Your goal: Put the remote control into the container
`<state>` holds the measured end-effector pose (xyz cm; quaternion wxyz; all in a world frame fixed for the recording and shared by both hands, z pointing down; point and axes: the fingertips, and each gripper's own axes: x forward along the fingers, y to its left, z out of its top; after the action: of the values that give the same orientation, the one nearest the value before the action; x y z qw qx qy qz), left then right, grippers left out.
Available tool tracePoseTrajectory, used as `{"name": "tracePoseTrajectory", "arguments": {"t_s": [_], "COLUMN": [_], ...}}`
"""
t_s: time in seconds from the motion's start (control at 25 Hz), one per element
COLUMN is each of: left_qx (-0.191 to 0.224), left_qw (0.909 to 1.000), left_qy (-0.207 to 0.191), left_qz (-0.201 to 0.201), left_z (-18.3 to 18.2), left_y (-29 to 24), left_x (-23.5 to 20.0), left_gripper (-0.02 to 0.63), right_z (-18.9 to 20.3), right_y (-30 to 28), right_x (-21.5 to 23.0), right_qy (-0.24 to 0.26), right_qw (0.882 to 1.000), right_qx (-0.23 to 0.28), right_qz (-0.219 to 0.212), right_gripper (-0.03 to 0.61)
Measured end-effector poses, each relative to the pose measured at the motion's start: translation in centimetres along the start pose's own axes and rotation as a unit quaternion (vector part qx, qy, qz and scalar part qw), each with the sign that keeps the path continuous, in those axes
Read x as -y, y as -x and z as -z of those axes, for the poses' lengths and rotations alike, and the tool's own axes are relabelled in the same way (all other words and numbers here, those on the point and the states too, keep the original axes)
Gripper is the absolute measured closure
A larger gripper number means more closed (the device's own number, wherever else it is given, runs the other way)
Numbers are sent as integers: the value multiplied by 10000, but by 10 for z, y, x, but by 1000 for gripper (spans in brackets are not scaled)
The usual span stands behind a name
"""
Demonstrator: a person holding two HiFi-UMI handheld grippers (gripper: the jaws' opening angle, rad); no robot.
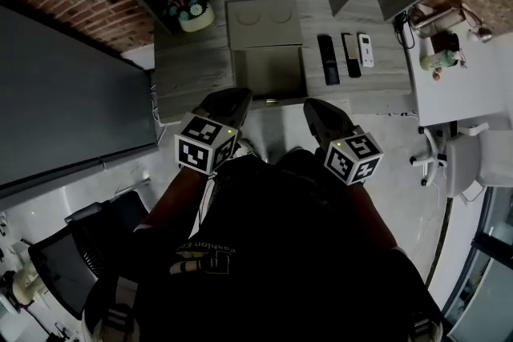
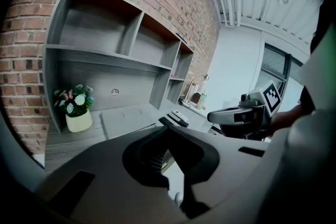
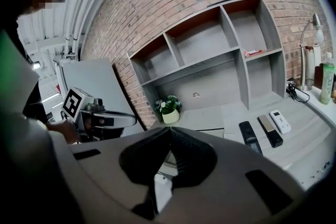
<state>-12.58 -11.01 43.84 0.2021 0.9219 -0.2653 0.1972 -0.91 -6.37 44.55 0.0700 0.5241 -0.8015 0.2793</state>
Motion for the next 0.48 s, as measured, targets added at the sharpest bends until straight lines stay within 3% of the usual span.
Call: {"name": "tracePoseTrajectory", "arguments": {"t_s": [0.24, 0.48], "left_qx": [-54, -151], "left_qw": [9998, 9996], "left_qy": [-209, 7], "left_qz": [15, -247], "left_z": [0, 12], "left_y": [-4, -5], "left_x": [3, -17], "left_gripper": [607, 607], "right_z": [-2, 1], "right_y": [9, 3], "right_x": [26, 76], "right_qy": [-143, -56], "right_qw": [9991, 9962], "right_qx": [62, -125], "right_qz": [394, 863], "right_gripper": [571, 571]}}
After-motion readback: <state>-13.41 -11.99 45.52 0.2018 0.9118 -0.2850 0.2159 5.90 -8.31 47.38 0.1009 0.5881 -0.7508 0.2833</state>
